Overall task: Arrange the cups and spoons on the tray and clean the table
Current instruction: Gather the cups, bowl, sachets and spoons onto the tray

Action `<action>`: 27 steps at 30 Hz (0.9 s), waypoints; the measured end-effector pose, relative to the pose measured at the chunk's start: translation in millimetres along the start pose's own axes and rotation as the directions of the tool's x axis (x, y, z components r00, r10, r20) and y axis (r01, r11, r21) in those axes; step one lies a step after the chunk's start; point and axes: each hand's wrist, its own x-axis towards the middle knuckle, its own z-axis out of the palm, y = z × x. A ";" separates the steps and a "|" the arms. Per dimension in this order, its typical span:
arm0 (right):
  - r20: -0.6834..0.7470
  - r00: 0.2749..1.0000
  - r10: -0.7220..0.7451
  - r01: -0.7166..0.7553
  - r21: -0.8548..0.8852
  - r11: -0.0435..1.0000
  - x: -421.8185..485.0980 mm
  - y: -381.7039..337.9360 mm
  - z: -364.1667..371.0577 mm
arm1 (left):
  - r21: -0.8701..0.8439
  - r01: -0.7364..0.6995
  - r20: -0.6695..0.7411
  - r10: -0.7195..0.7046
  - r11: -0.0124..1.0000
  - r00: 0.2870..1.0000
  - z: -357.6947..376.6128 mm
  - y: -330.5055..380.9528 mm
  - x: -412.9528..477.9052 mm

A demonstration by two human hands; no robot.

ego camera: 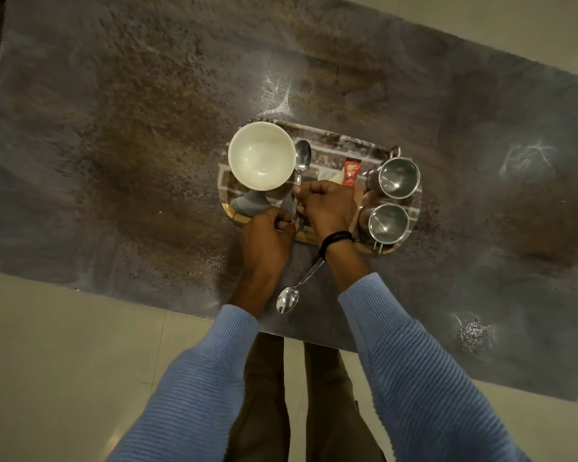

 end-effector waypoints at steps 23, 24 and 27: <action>0.584 0.523 -0.621 0.812 -0.564 0.153 -57.8 112.4 -80.5 | 0.152 0.106 0.036 -0.113 0.983 0.993 -10.3 -48.3 -79.8; 0.583 0.537 -0.610 0.809 -0.561 0.175 -56.9 112.5 -81.9 | 0.147 0.116 0.013 -0.119 0.982 0.993 -10.1 -47.2 -79.4; 0.545 0.671 -0.502 0.741 -0.503 0.445 -61.8 107.1 -91.0 | 0.107 0.147 -0.027 -0.145 0.983 0.989 -10.0 -39.3 -76.8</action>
